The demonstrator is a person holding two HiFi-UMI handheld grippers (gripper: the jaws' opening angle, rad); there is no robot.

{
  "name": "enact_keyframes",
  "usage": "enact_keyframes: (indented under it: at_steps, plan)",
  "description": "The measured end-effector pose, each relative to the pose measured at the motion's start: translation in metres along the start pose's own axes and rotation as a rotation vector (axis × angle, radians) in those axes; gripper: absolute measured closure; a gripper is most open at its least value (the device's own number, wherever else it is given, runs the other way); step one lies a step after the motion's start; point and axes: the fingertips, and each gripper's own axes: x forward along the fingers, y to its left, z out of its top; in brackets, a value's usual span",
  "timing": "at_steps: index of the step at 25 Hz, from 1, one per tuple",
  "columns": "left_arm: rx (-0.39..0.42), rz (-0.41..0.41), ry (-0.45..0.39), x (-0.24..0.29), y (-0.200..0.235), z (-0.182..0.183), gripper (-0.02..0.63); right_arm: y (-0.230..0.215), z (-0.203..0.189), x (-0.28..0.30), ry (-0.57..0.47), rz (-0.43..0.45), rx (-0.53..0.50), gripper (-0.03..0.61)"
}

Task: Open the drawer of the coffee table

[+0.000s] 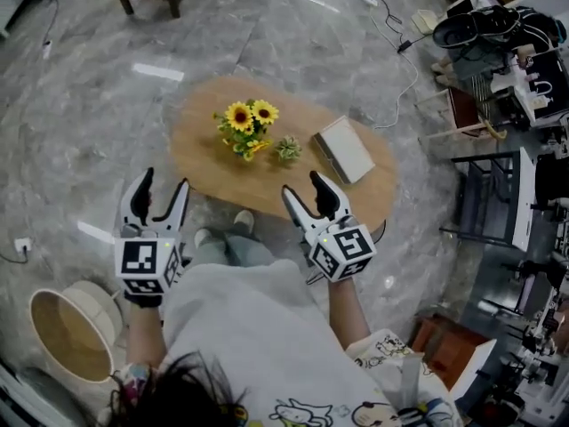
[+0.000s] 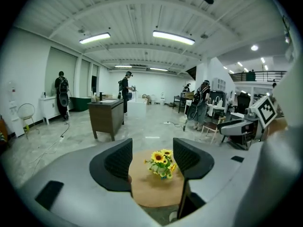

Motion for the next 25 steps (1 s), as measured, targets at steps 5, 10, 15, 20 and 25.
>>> enact_keyframes:
  at_steps: [5, 10, 15, 20, 25]
  plan:
    - [-0.029, 0.024, 0.018, -0.032, 0.028, -0.031, 0.368, 0.045, -0.013, 0.02, 0.021, 0.055, -0.017, 0.345]
    - [-0.021, -0.009, 0.034, -0.058, 0.044, -0.052, 0.368, 0.087, -0.027, 0.024, 0.056, 0.074, -0.051, 0.345]
    - [-0.012, -0.054, 0.062, -0.077, 0.053, -0.075, 0.368, 0.117, -0.041, 0.021, 0.071, 0.058, -0.054, 0.345]
    - [-0.016, -0.084, 0.093, -0.079, 0.058, -0.092, 0.368, 0.13, -0.051, 0.026, 0.099, 0.058, -0.051, 0.345]
    - [-0.024, -0.106, 0.127, -0.066, 0.063, -0.112, 0.368, 0.132, -0.068, 0.042, 0.143, 0.069, -0.035, 0.345]
